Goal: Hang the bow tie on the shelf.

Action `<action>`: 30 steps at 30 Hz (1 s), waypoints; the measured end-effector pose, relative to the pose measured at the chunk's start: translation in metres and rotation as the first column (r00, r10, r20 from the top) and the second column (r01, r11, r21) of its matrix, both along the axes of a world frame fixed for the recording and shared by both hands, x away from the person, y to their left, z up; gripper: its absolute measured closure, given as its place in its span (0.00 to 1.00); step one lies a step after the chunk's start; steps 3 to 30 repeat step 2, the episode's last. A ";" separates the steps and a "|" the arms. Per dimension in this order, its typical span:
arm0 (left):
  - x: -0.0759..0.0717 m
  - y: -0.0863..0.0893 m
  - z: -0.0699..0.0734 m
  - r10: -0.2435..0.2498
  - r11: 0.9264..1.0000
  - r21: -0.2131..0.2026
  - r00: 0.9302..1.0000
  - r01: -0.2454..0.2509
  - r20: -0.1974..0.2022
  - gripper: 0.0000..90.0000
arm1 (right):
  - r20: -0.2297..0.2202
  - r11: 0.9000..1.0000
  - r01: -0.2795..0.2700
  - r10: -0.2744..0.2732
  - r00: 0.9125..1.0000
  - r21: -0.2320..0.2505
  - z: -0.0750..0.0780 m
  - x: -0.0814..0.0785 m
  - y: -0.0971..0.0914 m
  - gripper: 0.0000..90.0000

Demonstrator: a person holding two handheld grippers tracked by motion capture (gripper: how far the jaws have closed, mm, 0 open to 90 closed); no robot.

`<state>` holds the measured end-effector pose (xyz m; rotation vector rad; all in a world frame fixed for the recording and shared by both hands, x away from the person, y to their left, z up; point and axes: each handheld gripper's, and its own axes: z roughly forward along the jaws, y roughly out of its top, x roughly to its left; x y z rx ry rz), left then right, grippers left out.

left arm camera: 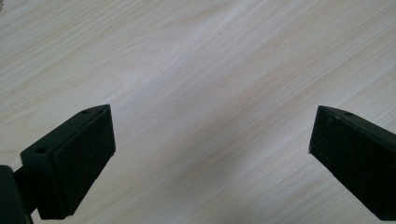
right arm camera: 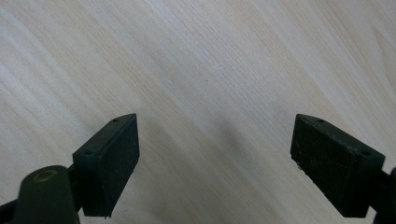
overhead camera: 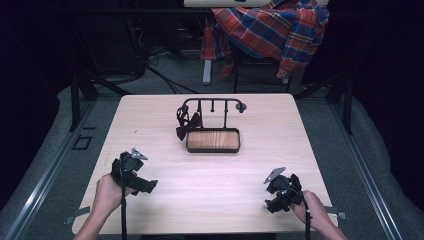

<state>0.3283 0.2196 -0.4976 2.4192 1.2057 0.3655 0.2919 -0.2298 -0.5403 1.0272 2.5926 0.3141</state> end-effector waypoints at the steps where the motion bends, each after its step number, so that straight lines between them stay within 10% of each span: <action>1: 0.000 0.000 -0.001 -0.012 1.000 0.000 1.000 0.012 -0.004 0.01 | 0.000 1.000 -0.001 0.001 1.000 -0.002 0.000 0.000 0.000 0.17; 30: 0.001 0.000 -0.002 -0.025 1.000 0.001 1.000 0.025 -0.003 0.02 | 0.001 1.000 -0.002 0.002 1.000 -0.001 0.000 0.000 0.000 0.17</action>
